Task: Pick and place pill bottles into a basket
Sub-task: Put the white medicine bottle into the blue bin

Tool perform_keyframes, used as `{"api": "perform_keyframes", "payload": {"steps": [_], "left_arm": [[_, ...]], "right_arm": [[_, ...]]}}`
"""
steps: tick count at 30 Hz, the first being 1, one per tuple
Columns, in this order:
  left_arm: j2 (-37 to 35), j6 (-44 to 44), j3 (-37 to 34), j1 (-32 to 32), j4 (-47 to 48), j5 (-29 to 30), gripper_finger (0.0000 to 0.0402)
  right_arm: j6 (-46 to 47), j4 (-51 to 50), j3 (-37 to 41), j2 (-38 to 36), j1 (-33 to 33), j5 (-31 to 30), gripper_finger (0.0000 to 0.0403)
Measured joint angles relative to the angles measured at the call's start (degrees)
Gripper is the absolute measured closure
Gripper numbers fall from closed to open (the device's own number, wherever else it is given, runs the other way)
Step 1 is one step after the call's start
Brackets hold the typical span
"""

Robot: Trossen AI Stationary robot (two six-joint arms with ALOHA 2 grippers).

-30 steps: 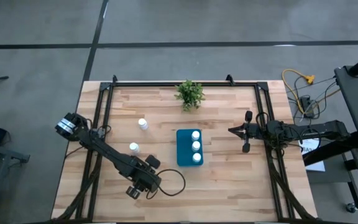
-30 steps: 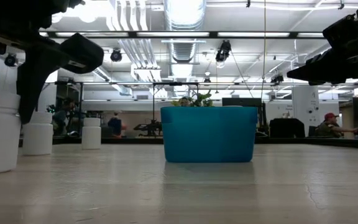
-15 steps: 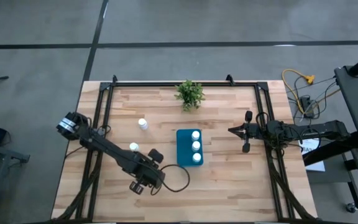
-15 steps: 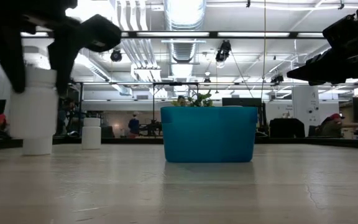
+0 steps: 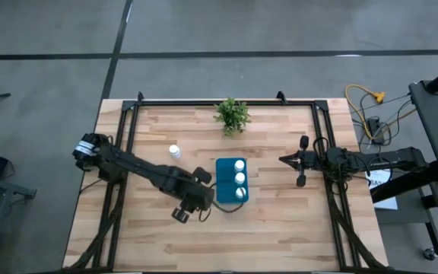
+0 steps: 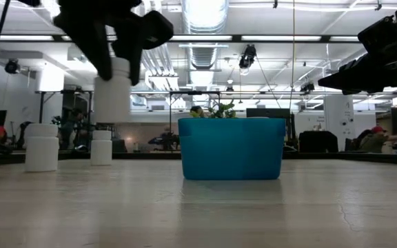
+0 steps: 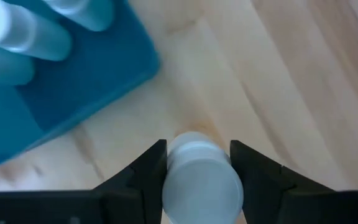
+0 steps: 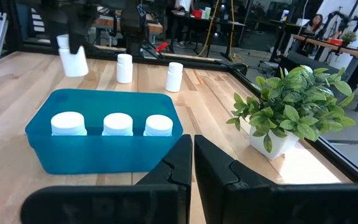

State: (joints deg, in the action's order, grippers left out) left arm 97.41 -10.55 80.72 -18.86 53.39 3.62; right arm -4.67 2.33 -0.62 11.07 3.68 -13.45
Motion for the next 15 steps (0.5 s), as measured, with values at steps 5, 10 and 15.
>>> {"api": "perform_keyframes", "payload": {"steps": [5, 10, 15], "left_arm": [[0.0, -2.5, 2.7, 3.3, 0.0, -0.2, 0.0261], [0.0, -3.8, 5.7, 6.9, -0.2, -1.4, 0.0261], [0.0, -3.9, 7.7, 11.4, -0.2, -6.6, 0.0261]], "right_arm": [[0.0, 0.0, 0.0, 0.0, 0.0, 0.0, 0.0394], [0.0, 0.0, 0.0, 0.0, 0.0, 0.0, 0.0394], [0.0, 0.0, 0.0, 0.0, 0.0, 0.0, 0.0394]]}}
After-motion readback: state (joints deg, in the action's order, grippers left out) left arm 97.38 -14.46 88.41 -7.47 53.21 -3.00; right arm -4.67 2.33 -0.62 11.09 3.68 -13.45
